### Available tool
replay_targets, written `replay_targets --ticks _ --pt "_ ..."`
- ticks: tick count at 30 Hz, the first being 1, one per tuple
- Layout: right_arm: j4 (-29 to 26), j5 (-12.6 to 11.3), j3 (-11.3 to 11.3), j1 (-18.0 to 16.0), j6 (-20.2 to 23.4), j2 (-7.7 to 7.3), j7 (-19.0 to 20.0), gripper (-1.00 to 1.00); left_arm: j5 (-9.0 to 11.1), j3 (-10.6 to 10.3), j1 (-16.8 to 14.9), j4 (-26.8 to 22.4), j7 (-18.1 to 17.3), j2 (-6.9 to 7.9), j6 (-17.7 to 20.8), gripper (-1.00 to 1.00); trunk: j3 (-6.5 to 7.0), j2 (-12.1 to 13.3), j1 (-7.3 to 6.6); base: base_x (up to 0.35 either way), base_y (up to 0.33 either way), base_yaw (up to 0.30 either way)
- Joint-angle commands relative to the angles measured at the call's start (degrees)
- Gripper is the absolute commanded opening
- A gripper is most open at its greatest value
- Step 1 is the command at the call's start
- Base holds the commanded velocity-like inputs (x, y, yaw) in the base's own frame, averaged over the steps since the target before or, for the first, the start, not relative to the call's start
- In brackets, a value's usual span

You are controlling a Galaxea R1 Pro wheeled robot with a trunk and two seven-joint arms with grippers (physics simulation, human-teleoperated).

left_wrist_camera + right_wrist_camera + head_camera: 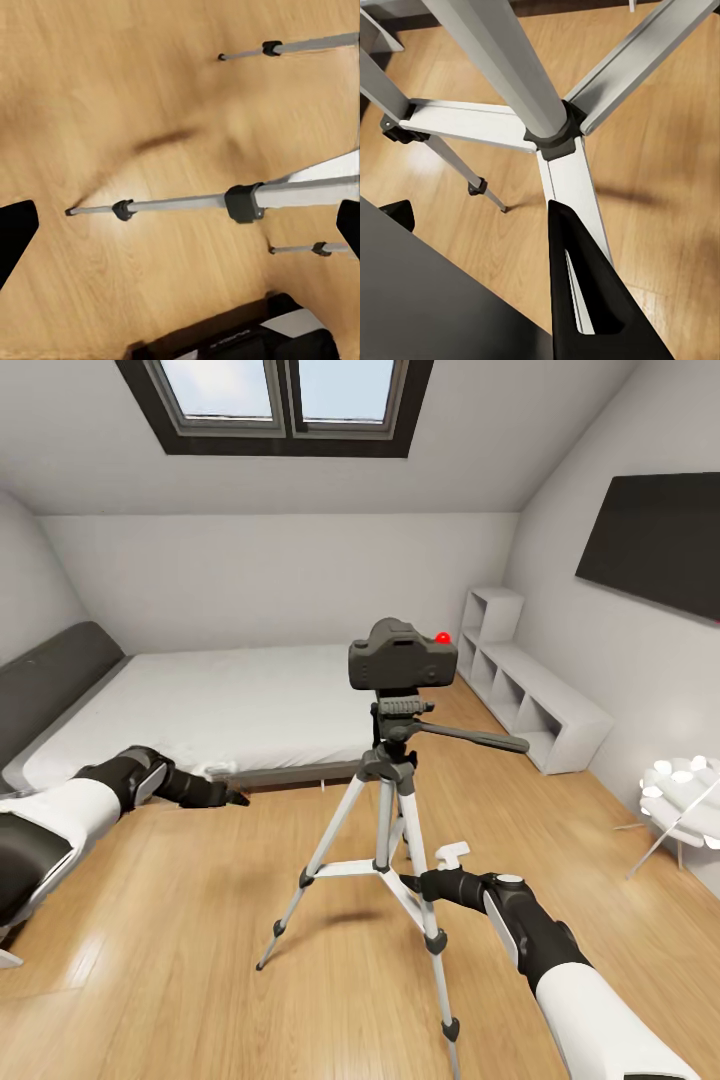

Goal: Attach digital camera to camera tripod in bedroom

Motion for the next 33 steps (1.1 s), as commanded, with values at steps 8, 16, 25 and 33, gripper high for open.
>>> replay_targets --ticks 8,16,25,33 --pt "2.4 5.5 -0.2 0.0 0.0 -0.05 0.0 -1.00 0.5 -0.1 15.8 0.7 1.5 0.08 -2.9 1.00 -0.11 -0.1 0.05 0.000 0.000 0.000" --pt "2.4 5.5 -0.2 0.0 0.1 -0.01 0.0 -1.00 3.6 0.1 31.3 1.0 5.9 -0.18 -15.6 1.00 -0.11 -0.1 0.05 0.000 0.000 0.000" --pt "2.4 5.5 -0.1 0.0 0.1 0.02 0.0 -1.00 19.9 0.1 49.3 1.0 19.0 -5.60 -24.2 1.00 -0.11 -0.1 0.05 0.000 0.000 0.000" --pt "2.4 5.5 -0.1 0.0 0.1 0.02 0.0 -1.00 31.9 0.1 59.7 1.0 41.6 -10.25 -28.2 1.00 -0.11 -0.1 0.05 0.000 0.000 0.000"
